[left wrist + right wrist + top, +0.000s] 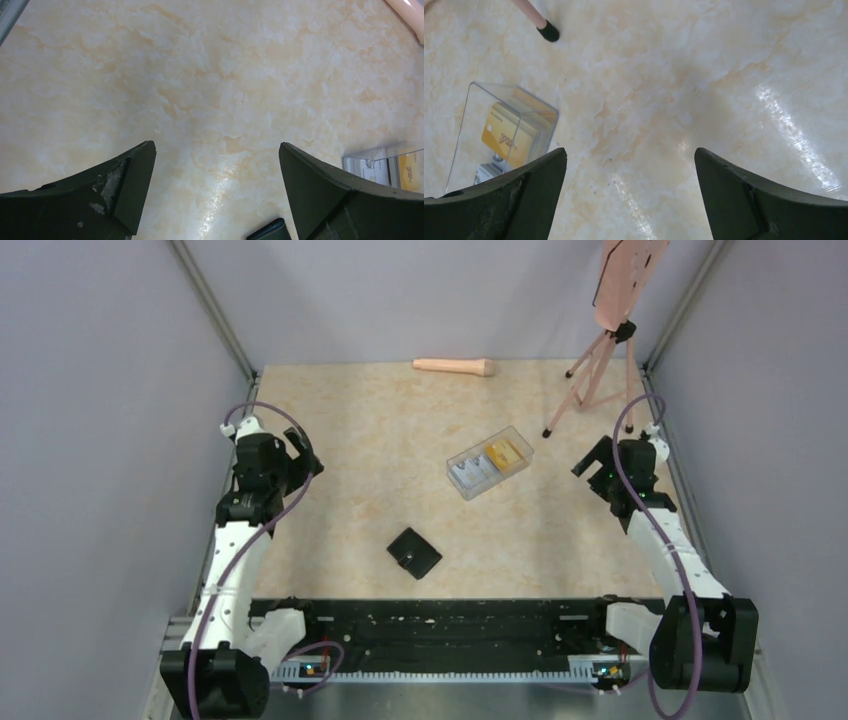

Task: Put the credit cards into the card holder
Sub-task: Pick up the card holder from the center of the board.

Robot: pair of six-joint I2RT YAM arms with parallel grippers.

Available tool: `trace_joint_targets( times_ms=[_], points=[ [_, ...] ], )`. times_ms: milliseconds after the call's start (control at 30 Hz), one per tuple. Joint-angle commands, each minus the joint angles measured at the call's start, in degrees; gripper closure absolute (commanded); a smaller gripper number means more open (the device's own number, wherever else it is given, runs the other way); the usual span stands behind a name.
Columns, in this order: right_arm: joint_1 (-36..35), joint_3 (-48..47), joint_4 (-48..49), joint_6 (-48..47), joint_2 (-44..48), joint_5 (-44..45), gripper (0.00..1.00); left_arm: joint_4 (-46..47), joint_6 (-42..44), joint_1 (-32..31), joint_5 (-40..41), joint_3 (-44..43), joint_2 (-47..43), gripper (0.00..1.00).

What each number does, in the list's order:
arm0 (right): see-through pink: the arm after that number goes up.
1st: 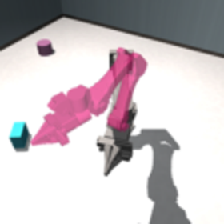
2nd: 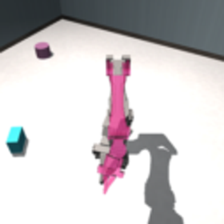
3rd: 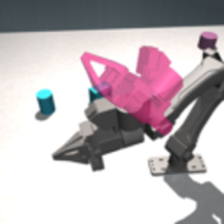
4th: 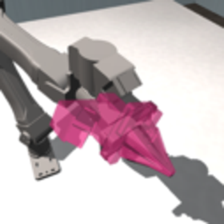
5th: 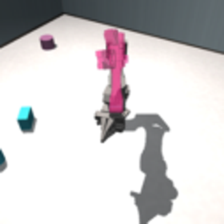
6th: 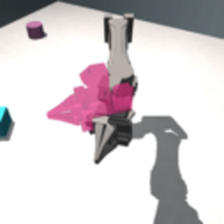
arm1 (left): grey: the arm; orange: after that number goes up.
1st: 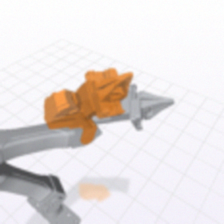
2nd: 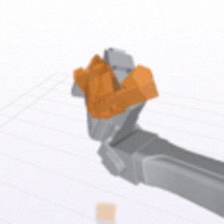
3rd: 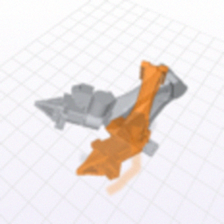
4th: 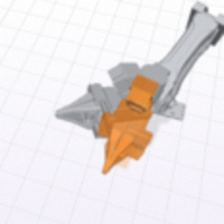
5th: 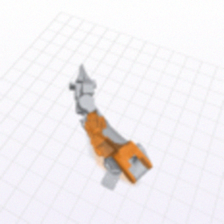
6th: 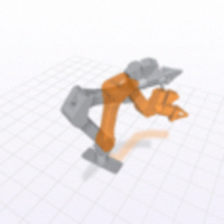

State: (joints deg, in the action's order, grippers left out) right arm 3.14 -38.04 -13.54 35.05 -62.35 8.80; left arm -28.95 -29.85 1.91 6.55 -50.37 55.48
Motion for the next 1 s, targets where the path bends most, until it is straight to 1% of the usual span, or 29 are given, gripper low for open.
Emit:
trace_joint_targets(
  times_ms=[0,67,167,267,467,567,700,767,867,967],
  points=[
    [0.4,-2.5,-3.8,2.6,0.7,-9.3,0.01,-1.5,1.9,0.3,-0.8,-0.8,-2.0,0.01],
    [0.4,-1.5,-3.7,3.6,0.2,-12.6,0.01,-1.9,4.0,0.3,-1.3,-0.8,-1.8,0.01],
    [0.4,0.0,-2.5,5.0,-0.2,-14.9,0.01,-3.8,6.8,0.3,-4.4,-1.2,-0.6,0.01],
    [0.4,0.1,-1.8,4.5,-0.3,-16.8,0.01,-5.9,7.8,0.2,-9.9,-1.7,1.5,0.01],
    [0.3,-2.4,-3.5,0.5,-2.6,-19.7,0.01,-2.0,6.5,0.3,-20.0,0.9,4.9,0.01],
    [0.2,-3.1,-3.9,-0.3,-4.4,-22.2,0.01,-1.2,4.2,0.1,-22.7,0.9,8.1,0.01],
    [-0.9,-3.8,-5.0,-1.1,-6.8,-24.9,0.01,3.5,-0.3,-0.5,-28.0,1.1,14.2,0.01],
    [-1.7,-4.3,-6.0,-2.0,-7.5,-24.8,0.02,6.0,-2.6,-1.5,-30.1,0.3,18.2,0.01],
    [-2.2,-4.7,-7.2,-2.8,-8.4,-25.4,0.02,7.4,-5.0,-6.7,-32.0,-4.0,26.9,0.01],
    [-2.5,-4.9,-7.6,-3.2,-8.9,-26.2,0.04,7.3,-7.2,-12.3,-31.9,-10.6,35.2,0.02]
  ],
)
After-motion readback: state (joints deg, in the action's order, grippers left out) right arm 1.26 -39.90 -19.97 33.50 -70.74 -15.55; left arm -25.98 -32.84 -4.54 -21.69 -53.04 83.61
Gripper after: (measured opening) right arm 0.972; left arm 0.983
